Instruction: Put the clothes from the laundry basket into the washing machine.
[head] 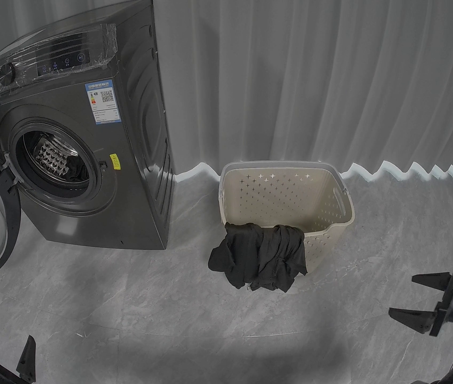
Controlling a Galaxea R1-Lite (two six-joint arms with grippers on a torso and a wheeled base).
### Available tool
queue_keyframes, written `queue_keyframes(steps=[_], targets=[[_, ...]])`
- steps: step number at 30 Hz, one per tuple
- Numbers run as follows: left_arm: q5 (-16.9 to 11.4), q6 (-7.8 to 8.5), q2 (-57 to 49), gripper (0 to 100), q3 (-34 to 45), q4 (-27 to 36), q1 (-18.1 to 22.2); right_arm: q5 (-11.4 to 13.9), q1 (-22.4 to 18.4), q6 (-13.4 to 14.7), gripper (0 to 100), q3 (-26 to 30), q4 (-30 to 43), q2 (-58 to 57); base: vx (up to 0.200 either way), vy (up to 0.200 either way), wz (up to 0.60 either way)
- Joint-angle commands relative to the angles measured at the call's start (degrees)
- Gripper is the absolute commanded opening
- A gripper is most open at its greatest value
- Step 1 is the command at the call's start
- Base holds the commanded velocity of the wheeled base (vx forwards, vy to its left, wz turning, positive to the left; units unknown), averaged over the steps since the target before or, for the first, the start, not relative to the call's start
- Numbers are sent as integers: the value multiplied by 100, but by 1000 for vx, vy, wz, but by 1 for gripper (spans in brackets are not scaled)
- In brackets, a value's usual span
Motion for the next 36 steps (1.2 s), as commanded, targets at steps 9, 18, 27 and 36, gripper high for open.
queue_keyframes(steps=[9, 18, 27, 36], targets=[[-5, -6, -84, 100, 92, 2, 2, -727, 1651, 1745, 100, -399, -2726, 4338, 89, 0, 0], [-5, -15, -84, 100, 92, 2, -7, -1333, 1738, 1772, 100, -680, -3376, 5216, 111, 0, 0], [-5, -6, -84, 100, 92, 2, 2, -1509, 1703, 1763, 100, -698, -4756, 6113, 89, 0, 0], [-5, -6, -84, 100, 92, -6, 2, -1755, 1695, 1754, 100, -1014, -5196, 6737, 0, 0, 0]])
